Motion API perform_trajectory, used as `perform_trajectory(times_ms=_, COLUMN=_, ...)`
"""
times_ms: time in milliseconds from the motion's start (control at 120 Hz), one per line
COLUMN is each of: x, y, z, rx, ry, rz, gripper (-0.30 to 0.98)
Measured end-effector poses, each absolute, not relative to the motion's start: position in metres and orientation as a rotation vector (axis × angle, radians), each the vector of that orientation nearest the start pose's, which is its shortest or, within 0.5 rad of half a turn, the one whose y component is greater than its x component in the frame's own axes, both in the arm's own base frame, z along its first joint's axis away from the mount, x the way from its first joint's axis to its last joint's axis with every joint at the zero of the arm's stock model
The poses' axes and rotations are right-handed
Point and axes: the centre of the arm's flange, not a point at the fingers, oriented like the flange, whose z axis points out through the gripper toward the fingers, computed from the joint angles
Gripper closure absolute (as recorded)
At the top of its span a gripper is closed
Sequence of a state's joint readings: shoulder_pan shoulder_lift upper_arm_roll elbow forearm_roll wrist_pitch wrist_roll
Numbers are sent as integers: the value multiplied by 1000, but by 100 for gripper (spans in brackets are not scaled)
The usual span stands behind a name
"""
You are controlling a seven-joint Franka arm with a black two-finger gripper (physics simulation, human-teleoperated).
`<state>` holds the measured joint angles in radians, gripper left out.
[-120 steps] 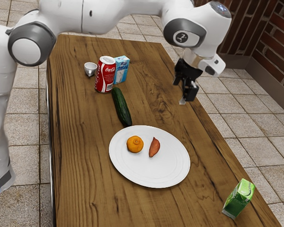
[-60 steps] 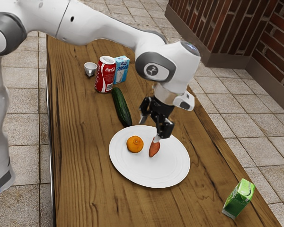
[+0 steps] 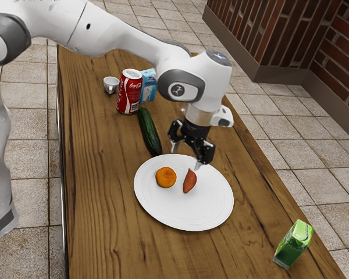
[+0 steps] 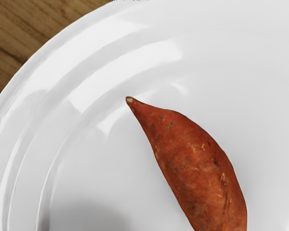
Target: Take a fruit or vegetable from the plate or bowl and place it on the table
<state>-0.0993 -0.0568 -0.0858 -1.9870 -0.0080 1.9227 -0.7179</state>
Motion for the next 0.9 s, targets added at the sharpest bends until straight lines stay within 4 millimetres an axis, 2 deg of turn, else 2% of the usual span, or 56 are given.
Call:
perform_trajectory(times_ms=167, x=542, y=-104, z=470, rx=-3028, ry=-923, rz=34, gripper=0)
perform_trajectory(times_ms=358, x=547, y=-110, z=467, rx=-3032, ry=-998, rz=26, gripper=0)
perform_trajectory(times_ms=433, x=548, y=-111, z=465, rx=-3025, ry=-1014, rz=25, gripper=0)
perform_trajectory(times_ms=575, x=552, y=-117, z=447, rx=-3007, ry=-1031, rz=65, gripper=0)
perform_trajectory(times_ms=775, x=555, y=-132, z=438, rx=-3005, ry=-1024, rz=79, gripper=0)
perform_trajectory(times_ms=900, x=556, y=-130, z=436, rx=-2995, ry=-1046, rz=81, gripper=0)
